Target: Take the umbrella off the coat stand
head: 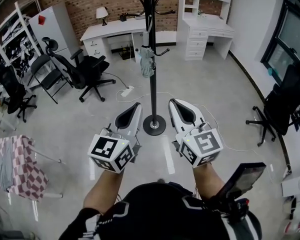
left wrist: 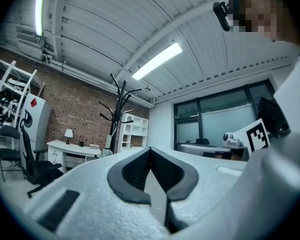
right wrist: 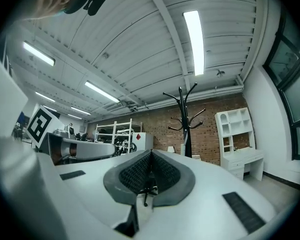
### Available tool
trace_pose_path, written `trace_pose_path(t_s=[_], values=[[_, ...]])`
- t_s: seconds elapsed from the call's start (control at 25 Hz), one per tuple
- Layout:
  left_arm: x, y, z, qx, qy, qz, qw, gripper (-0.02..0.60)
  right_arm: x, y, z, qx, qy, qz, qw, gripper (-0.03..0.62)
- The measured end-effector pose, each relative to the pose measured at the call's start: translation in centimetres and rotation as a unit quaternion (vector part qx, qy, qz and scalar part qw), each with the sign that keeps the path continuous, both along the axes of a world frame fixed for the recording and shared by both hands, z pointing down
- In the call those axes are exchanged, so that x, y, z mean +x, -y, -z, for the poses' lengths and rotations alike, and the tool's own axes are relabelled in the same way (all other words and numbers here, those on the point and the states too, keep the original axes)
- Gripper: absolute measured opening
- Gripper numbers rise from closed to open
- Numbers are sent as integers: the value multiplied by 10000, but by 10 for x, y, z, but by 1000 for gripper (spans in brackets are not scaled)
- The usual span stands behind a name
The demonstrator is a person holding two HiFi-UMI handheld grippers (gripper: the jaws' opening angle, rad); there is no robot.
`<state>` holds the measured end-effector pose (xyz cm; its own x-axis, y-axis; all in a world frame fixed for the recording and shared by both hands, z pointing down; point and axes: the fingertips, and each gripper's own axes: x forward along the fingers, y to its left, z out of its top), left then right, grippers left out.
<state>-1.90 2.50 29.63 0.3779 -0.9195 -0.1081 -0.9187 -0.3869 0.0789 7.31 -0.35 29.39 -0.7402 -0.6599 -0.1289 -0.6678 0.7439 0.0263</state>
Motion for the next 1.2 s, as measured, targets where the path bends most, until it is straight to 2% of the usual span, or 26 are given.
trace_pose_path(t_s=[0.44, 0.76, 1.2], values=[[15, 35, -2, 5, 64, 303, 9995, 7, 16, 43, -7, -12, 60, 353, 9994, 2], [-5, 61, -14, -88, 0, 398, 9992, 8, -3, 67, -17, 13, -67, 409, 9991, 2], [-37, 136, -3, 32, -191, 40, 9998, 8, -30, 129, -4, 127, -162, 75, 9998, 2]])
